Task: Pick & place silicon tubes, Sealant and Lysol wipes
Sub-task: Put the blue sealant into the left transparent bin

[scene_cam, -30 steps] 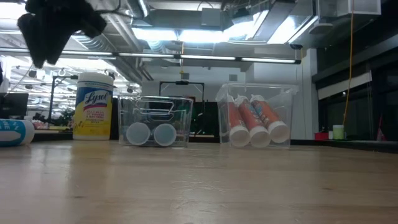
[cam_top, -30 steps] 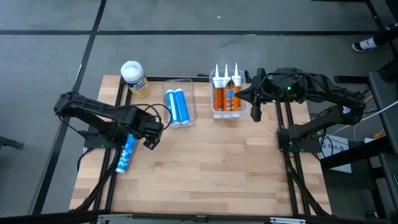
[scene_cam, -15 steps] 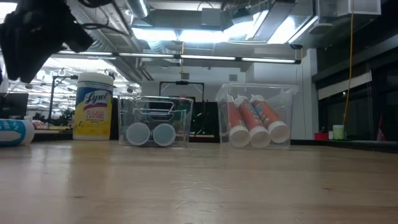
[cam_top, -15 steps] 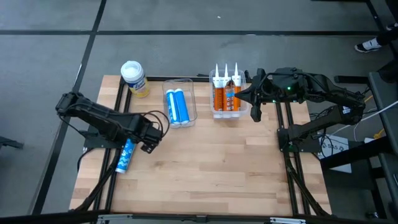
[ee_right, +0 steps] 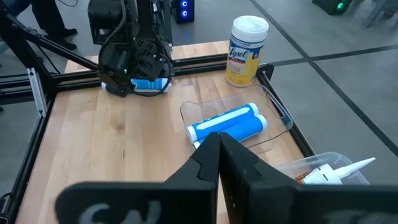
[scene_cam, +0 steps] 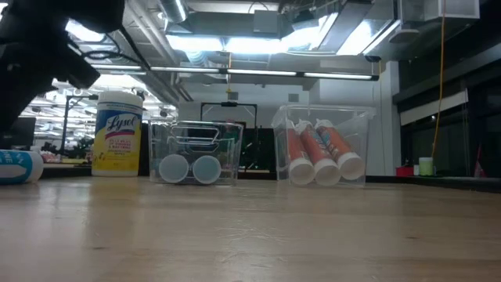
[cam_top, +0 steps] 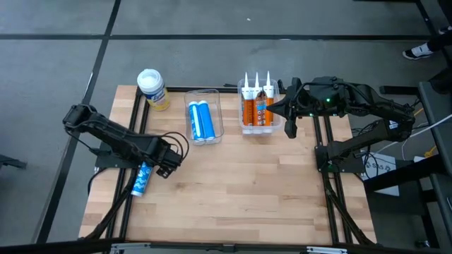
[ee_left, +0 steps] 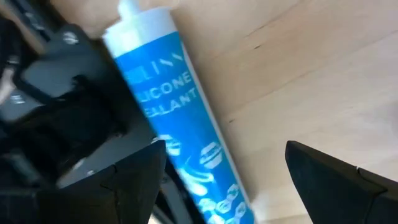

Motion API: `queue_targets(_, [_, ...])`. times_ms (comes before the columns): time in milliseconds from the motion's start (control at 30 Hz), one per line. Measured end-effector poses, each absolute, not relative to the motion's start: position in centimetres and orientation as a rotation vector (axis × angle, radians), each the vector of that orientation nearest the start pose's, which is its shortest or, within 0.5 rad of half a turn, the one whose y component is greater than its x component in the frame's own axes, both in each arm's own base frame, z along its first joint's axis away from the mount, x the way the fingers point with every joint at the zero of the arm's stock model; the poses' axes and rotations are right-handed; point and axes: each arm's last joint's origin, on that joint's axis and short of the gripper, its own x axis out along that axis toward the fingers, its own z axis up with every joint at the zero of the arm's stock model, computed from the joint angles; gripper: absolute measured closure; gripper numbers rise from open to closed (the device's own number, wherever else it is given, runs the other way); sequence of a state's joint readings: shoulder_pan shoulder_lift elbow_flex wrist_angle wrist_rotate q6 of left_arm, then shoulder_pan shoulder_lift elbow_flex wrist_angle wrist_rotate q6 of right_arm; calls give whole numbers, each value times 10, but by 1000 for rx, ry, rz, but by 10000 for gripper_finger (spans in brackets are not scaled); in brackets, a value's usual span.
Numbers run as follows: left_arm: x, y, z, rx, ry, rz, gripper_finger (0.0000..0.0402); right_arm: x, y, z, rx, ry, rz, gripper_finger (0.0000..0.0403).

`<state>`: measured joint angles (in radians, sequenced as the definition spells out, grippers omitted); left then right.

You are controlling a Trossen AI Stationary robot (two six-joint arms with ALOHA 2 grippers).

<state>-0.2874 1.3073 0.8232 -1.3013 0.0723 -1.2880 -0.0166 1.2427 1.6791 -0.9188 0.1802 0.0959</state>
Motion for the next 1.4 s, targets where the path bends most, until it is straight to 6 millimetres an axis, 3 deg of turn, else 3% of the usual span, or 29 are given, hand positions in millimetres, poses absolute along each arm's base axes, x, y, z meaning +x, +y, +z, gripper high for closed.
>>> queue_targets(400, [154,-48,178,-733,1655,970,80,217,-9,467,54,472,-216,391])
queue_targets(1400, [157,-49,173,-805,1590,1086,80,217,-9,467,30,474,-211,391])
